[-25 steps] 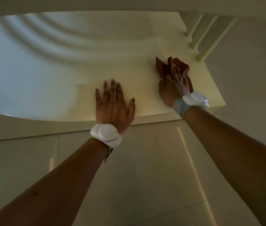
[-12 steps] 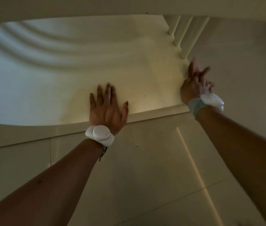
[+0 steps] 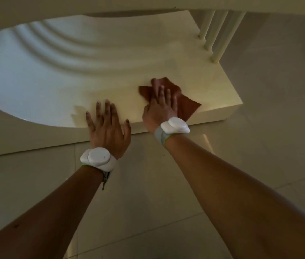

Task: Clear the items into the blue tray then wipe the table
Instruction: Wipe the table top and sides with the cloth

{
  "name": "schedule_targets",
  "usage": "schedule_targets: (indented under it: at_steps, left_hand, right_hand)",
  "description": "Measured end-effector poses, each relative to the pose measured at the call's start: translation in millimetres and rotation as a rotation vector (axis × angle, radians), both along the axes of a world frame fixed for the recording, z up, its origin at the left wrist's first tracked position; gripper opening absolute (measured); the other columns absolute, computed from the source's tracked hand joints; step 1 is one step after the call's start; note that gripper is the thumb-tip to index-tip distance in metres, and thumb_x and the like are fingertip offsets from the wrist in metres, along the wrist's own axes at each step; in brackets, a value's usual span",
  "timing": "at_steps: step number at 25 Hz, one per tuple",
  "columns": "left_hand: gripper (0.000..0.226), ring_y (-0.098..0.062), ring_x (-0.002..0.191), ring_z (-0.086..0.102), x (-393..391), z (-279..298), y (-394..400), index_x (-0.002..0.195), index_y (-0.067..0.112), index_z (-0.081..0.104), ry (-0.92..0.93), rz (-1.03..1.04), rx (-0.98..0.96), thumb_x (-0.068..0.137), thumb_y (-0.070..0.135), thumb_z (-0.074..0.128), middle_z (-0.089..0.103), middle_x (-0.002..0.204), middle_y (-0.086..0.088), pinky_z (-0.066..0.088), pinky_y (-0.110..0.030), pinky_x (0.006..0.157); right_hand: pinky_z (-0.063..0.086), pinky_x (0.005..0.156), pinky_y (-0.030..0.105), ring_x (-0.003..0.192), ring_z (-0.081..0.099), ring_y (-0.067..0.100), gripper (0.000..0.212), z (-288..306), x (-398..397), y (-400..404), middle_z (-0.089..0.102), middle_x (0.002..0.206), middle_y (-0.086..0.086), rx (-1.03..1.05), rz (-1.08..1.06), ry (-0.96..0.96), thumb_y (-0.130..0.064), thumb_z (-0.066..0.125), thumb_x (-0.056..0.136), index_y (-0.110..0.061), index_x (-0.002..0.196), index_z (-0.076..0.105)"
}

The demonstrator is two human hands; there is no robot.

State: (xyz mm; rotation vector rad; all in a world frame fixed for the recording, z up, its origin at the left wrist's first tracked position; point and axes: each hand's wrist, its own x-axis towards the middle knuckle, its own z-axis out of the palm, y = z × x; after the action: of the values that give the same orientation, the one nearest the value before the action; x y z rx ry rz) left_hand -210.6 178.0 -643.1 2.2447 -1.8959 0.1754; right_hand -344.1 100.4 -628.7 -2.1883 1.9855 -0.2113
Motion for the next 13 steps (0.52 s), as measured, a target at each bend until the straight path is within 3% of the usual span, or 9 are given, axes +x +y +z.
schedule_targets:
  at_steps: [3,5,9,13]
  left_hand:
    - [0.070,-0.030,0.147,0.005,9.5,-0.1,5.1,0.146,0.001,0.025,-0.011,0.058,-0.017,0.091,0.045,0.023,0.020,0.157,-0.014,-0.006,-0.055,0.114]
    - [0.070,-0.030,0.147,0.003,16.3,-0.5,9.2,0.147,0.003,0.023,-0.022,0.050,-0.025,0.091,0.046,0.026,0.017,0.157,-0.013,-0.006,-0.055,0.113]
    - [0.075,-0.028,0.147,0.002,20.7,-2.0,8.9,0.148,0.007,0.019,-0.017,0.027,-0.003,0.090,0.053,0.023,0.015,0.159,-0.007,-0.011,-0.051,0.112]
    - [0.074,-0.027,0.146,0.012,21.2,-2.9,9.4,0.148,0.006,0.023,-0.020,0.006,-0.023,0.092,0.055,0.023,0.020,0.157,-0.008,-0.002,-0.048,0.115]
  right_hand:
    - [0.010,0.119,0.040,0.147,0.012,0.022,0.058,3.5,-18.2,17.3,0.014,0.160,0.002,-0.051,0.429,0.081,-0.033,0.031,0.095,-0.019,0.150,0.021]
    - [0.014,0.118,0.040,0.146,0.018,0.022,0.059,0.9,-52.5,26.7,0.018,0.159,-0.001,-0.112,0.507,0.102,-0.034,0.026,0.092,-0.022,0.150,0.022]
    - [0.009,0.119,0.045,0.147,0.009,0.023,0.060,1.3,-95.5,23.6,0.004,0.161,-0.002,-0.083,0.044,0.114,-0.034,0.021,0.092,-0.033,0.151,0.010]
    - [-0.004,0.118,0.051,0.148,-0.004,0.026,0.054,12.4,-71.1,-22.1,0.002,0.161,0.002,0.034,-0.353,-0.042,-0.032,0.029,0.096,-0.024,0.149,0.027]
